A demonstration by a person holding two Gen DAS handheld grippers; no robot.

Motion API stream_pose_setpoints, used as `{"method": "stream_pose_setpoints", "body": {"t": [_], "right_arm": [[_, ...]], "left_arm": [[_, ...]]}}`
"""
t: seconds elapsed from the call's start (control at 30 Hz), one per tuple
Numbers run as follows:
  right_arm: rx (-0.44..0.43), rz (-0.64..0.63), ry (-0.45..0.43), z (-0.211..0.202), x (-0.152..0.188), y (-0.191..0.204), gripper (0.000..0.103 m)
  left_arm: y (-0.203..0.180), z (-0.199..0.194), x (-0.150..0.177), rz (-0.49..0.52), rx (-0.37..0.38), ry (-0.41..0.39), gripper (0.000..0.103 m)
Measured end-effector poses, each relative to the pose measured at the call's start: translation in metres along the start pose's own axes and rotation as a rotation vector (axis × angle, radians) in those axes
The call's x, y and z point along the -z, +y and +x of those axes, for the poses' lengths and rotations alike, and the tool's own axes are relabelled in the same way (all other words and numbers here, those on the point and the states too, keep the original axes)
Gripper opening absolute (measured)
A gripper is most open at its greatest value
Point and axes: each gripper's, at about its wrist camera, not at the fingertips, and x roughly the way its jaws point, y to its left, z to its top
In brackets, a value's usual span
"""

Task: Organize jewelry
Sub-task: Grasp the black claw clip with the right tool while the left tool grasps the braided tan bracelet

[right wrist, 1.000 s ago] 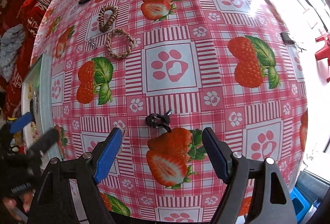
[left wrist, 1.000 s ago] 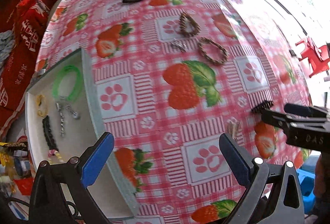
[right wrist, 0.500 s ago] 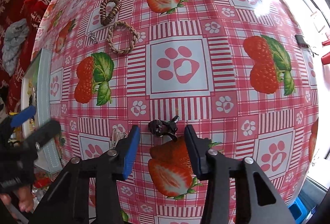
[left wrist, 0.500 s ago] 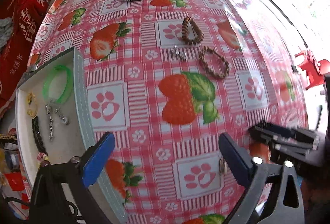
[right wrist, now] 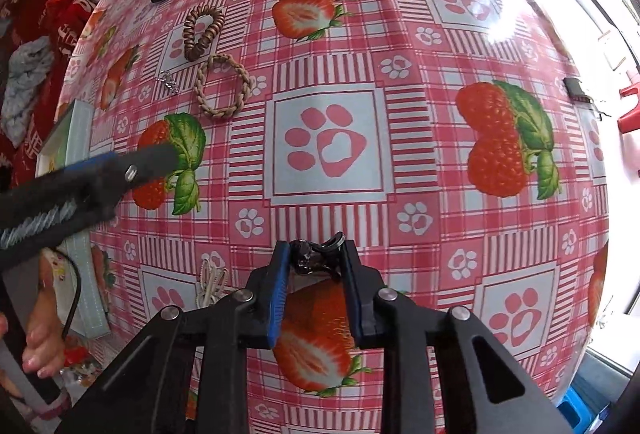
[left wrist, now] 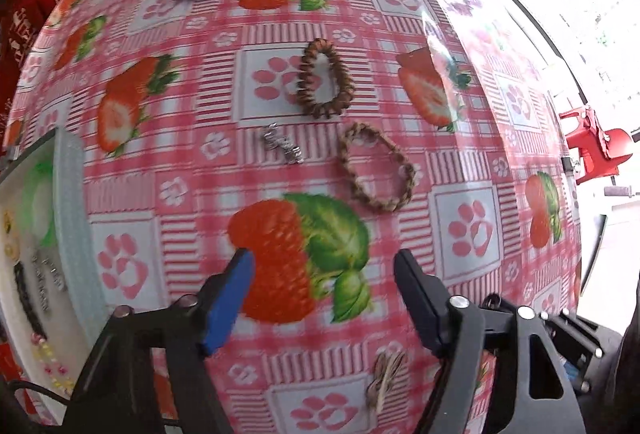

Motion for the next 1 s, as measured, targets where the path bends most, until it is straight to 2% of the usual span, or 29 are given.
{"method": "stream_pose_setpoints", "body": {"t": [0.07,0.13,0.33,0.43,0.47,0.5,0.57,0.6,0.77,1.0], "right_arm": [[0.0,0.004,-0.001,-0.001,0.0,-0.004,0.027],[-0.004,0.011,-0.001,-0.004,0.001,-0.009,0.027],[-0.009,0.034,0.001,-0.006,0.0,-0.02,0.027],[-0.014,0.04,0.003,-0.006,0.002,-0.022,0.027],[-0.015,0.042,0.003,-0.006,0.002,-0.022,0.027],[-0.017,0.043,0.004,-0.006,0.002,-0.022,0.027],[-0.019,0.045,0.004,-0.006,0.002,-0.022,0.027],[-0.021,0.046,0.005,-0.007,0.002,-0.022,0.027],[-0.025,0.046,-0.005,-0.012,0.001,-0.024,0.026],[-0.034,0.05,-0.022,-0.02,-0.003,-0.023,0.026]], "left_arm": [[-0.004,0.007,-0.008,-0.013,0.006,-0.002,0.077],[-0.008,0.013,-0.014,-0.02,0.007,0.001,0.067],[-0.024,0.024,-0.036,-0.02,-0.005,-0.019,0.067],[-0.033,0.028,-0.044,-0.007,-0.026,-0.029,0.058],[-0.036,0.03,-0.049,0.0,-0.039,-0.033,0.052],[-0.041,0.031,-0.052,0.011,-0.053,-0.036,0.039],[-0.046,0.032,-0.055,0.026,-0.069,-0.038,0.029],[-0.049,0.034,-0.057,0.027,-0.061,-0.038,0.012],[-0.056,0.029,-0.055,0.024,-0.034,-0.052,0.012],[-0.035,0.005,-0.038,0.026,0.001,-0.079,0.012]]}}
